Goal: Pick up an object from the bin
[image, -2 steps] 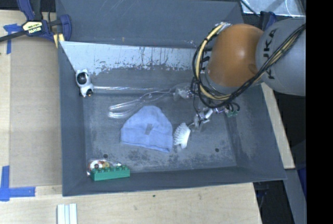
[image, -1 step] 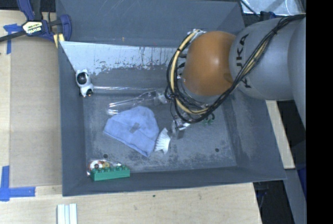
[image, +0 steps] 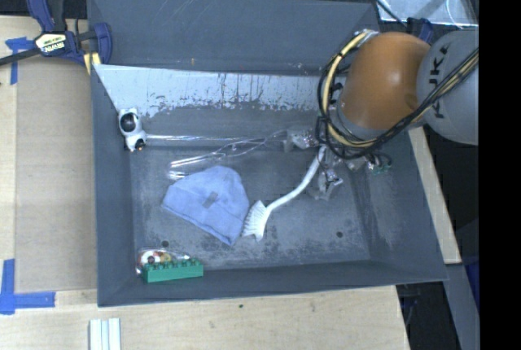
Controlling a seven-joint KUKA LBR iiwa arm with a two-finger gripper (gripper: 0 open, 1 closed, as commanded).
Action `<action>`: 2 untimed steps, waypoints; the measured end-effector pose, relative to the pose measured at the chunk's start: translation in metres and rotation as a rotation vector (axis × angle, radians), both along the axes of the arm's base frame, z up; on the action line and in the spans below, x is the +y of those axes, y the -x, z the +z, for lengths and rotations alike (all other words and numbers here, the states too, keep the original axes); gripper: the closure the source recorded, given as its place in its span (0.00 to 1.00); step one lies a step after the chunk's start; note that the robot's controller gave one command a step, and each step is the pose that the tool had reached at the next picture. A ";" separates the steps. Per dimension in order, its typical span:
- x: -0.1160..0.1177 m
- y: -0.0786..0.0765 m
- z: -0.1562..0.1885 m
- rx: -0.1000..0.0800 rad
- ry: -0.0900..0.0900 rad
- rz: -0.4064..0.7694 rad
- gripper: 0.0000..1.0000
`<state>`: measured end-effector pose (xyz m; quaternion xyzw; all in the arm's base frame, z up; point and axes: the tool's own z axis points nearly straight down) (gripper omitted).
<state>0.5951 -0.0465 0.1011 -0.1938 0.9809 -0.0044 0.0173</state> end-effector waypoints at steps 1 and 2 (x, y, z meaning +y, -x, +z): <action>0.087 0.028 -0.022 0.001 -0.005 -0.060 0.00; -0.047 0.007 -0.030 -0.011 0.009 0.121 1.00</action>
Offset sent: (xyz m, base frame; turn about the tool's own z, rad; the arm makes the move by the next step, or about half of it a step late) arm -0.0079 -0.0462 -0.0311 -0.1240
